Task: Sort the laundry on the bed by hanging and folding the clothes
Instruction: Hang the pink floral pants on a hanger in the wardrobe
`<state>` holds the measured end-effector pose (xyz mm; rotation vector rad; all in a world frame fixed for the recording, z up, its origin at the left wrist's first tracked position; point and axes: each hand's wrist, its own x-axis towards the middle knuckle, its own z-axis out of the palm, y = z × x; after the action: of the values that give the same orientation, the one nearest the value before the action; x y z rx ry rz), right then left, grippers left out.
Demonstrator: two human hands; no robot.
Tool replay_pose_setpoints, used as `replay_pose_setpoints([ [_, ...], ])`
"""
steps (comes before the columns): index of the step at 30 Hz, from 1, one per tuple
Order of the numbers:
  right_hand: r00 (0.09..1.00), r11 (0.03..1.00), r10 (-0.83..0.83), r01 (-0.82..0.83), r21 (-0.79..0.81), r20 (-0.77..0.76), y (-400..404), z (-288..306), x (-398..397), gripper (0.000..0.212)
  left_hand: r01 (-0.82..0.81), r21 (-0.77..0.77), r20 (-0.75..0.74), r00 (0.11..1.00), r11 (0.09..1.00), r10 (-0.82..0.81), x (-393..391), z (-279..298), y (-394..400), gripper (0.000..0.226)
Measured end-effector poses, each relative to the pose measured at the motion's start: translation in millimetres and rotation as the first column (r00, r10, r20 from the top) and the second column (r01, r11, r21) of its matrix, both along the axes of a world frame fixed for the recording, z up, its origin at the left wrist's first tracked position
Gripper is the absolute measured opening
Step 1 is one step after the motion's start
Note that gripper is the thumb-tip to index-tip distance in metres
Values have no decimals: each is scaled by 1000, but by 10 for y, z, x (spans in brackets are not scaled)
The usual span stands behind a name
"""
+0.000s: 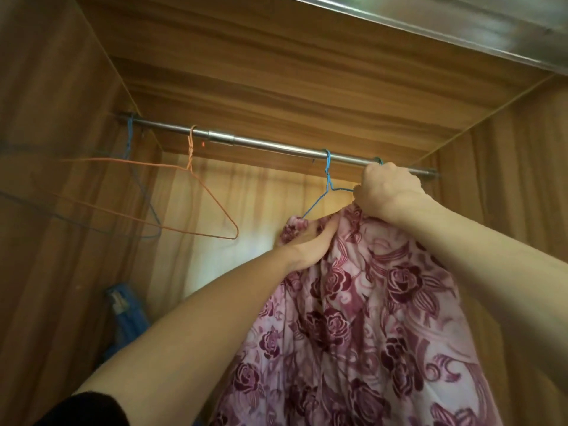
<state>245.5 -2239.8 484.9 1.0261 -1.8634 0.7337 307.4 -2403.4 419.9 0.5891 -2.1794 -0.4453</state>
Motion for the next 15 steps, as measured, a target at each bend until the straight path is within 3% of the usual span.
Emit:
replay_pose_setpoints([
  [2,988,994,110,-112,13,108,22,-18,25,38,-47,15,-7,999,999,47,95,-37,0,112],
  [5,947,966,218,-244,86,236,76,-7,103,55,-97,18,-38,994,995,98,283,-75,-13,92],
  [9,873,914,352,-399,79,339,138,-47,122,50,-84,5,-43,996,996,84,558,-102,47,81],
  [12,829,881,425,-472,46,364,182,-125,67,58,-99,16,-26,995,995,99,702,-175,180,84],
  [15,845,879,458,-478,4,276,256,-265,42,63,-75,-14,-28,997,997,75,758,-265,337,79],
])
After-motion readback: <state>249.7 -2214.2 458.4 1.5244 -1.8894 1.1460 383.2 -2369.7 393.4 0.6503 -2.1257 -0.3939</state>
